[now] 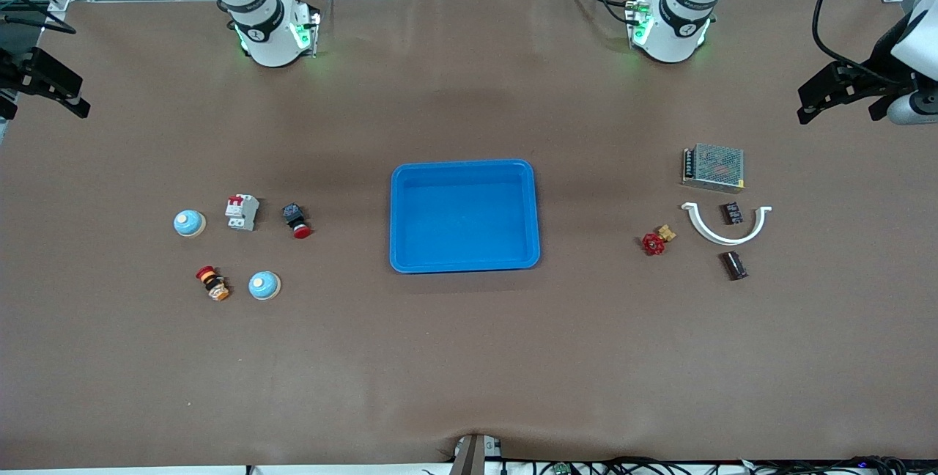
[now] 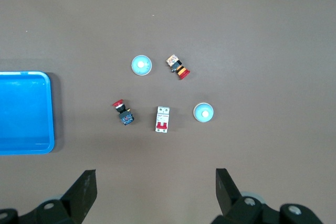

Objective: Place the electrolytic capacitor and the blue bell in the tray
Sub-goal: 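Lower the right gripper to the bell while the left gripper nears the capacitor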

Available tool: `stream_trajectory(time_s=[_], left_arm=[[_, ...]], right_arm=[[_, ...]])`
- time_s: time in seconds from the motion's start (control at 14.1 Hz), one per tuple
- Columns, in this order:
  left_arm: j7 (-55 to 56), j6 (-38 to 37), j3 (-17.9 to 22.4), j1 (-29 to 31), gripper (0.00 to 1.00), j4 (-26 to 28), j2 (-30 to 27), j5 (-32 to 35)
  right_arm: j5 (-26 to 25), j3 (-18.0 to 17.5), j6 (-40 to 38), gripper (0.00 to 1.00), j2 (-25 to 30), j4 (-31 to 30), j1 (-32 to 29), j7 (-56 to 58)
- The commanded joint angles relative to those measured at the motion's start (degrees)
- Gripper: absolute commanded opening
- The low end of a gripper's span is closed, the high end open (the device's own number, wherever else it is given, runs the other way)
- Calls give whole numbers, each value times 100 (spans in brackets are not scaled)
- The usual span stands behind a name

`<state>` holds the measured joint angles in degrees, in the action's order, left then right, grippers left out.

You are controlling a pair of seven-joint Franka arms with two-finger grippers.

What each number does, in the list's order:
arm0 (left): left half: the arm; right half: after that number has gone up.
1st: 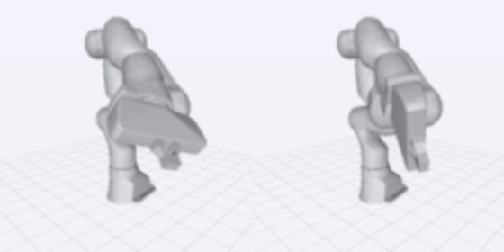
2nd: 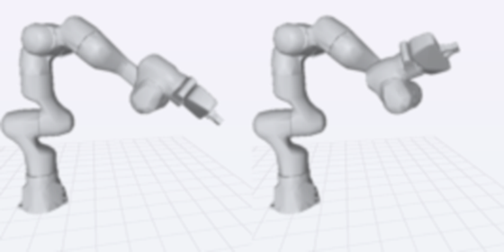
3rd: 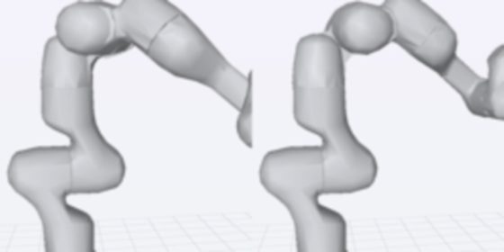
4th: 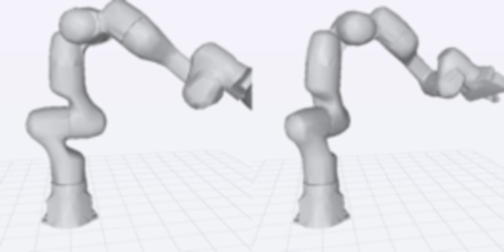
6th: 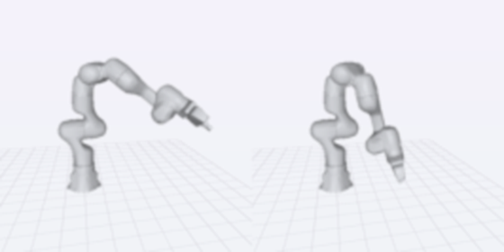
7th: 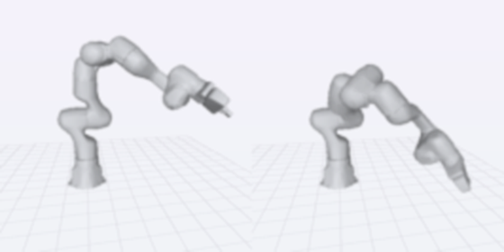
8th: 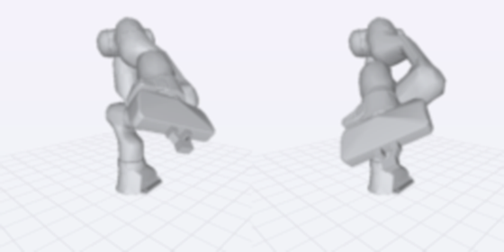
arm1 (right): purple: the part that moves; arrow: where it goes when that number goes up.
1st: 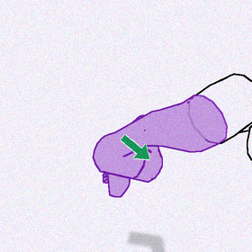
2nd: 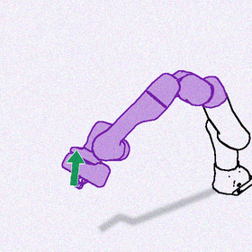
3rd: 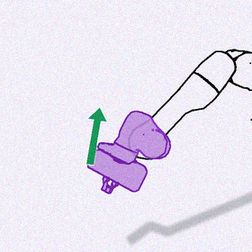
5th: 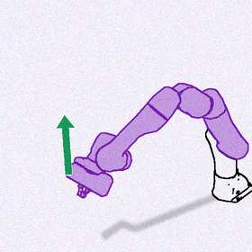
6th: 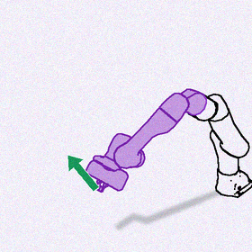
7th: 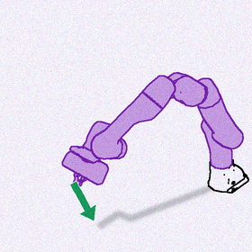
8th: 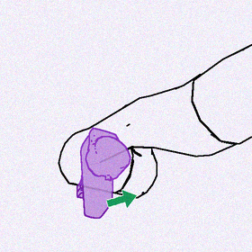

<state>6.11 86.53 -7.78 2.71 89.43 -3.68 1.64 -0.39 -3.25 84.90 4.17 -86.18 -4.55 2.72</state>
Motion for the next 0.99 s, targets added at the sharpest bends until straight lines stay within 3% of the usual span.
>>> stream_trajectory(time_s=[0.0,0.5,0.71,0.92], left_arm=[[49,22,5,-16,100,22,-45,74],[57,-31,5,19,100,83,147,109],[162,-92,-39,1,100,477,210,100],[356,302,-57,-25,100,1083,184,91]], right_arm=[[65,-53,-43,100,-31,75,-64,-17],[65,-70,79,100,-48,101,15,-17],[48,-70,448,100,-214,110,260,-17],[65,-71,948,100,-609,110,558,-8]])
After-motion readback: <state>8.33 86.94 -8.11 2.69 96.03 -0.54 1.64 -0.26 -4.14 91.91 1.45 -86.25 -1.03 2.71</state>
